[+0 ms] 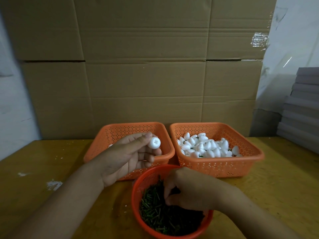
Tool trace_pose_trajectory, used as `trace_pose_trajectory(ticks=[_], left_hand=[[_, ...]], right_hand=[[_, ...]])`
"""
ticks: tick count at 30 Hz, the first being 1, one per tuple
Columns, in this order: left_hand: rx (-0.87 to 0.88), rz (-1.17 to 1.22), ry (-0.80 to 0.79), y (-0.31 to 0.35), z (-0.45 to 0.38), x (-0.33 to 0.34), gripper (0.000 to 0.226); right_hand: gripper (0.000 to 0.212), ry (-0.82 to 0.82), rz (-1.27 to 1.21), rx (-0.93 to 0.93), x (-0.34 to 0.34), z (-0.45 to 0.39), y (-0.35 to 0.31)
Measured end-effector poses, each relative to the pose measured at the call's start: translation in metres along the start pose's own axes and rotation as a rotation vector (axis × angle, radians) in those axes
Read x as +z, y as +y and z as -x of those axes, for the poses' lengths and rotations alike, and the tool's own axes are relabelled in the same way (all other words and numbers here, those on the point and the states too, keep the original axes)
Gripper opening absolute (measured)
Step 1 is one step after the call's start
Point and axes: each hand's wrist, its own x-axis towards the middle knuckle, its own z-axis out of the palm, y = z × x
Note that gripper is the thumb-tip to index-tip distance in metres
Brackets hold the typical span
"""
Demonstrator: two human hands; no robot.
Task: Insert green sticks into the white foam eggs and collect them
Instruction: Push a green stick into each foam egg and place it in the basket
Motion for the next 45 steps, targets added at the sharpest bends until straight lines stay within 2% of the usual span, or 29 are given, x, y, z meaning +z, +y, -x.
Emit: trace_pose_trajectory(ticks=[5, 7, 10, 12, 23, 28, 31, 34, 45], left_hand=[[0.000, -0.016, -0.014, 0.000, 0.001, -0.003, 0.030], [-0.001, 0.004, -0.004, 0.000, 0.000, -0.003, 0.027], [0.001, 0.038, 0.019, -0.001, -0.001, -0.003, 0.031], [0.002, 0.035, 0.030, -0.001, -0.001, -0.003, 0.033], [-0.011, 0.041, 0.025, 0.001, 0.000, -0.001, 0.029], [0.022, 0.046, 0.017, 0.000, 0.001, 0.001, 0.031], [0.077, 0.028, 0.071, -0.001, 0.001, 0.004, 0.033], [0.143, -0.009, 0.139, -0.001, 0.001, 0.009, 0.033], [0.196, -0.116, 0.153, 0.001, 0.004, 0.016, 0.030]], right_hand=[[0.014, 0.185, -0.105, 0.061, -0.020, 0.007, 0.007], [0.015, 0.274, -0.332, 0.114, -0.026, 0.009, 0.008], [0.018, 0.378, -0.785, 0.098, -0.034, 0.012, 0.003], [0.020, 0.405, -0.896, 0.067, -0.036, 0.013, 0.000], [0.019, 0.481, -0.976, 0.044, -0.037, 0.011, -0.009], [0.014, 0.676, -0.996, 0.026, -0.037, 0.011, -0.014], [0.013, 0.809, -1.011, 0.039, -0.035, 0.010, -0.017], [0.015, 0.870, -0.990, 0.064, -0.033, 0.009, -0.019], [0.015, 0.852, -0.980, 0.091, -0.030, 0.008, -0.024]])
